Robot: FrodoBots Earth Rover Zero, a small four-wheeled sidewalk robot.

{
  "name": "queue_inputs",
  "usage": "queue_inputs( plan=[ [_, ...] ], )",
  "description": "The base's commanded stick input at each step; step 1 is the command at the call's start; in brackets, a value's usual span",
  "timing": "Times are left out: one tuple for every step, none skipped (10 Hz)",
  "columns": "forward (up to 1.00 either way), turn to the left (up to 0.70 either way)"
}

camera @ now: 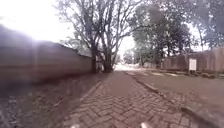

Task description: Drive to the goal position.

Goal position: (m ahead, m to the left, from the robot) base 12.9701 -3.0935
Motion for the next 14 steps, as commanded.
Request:
queue_inputs(
  plan=[
    [0.7, 0.0],
    [0.7, 0.0],
    [0.7, 0.0],
    [0.7, 0.0],
    [0.7, 0.01],
    [0.7, 0.06],
    [0.7, 0.11],
    [0.7, -0.35],
    [0.7, -0.35],
    [0.7, -0.2],
    [0.7, 0.02],
    [0.7, 0.13],
    [0.7, 0.12],
    [0.7, 0.11]
  ],
)
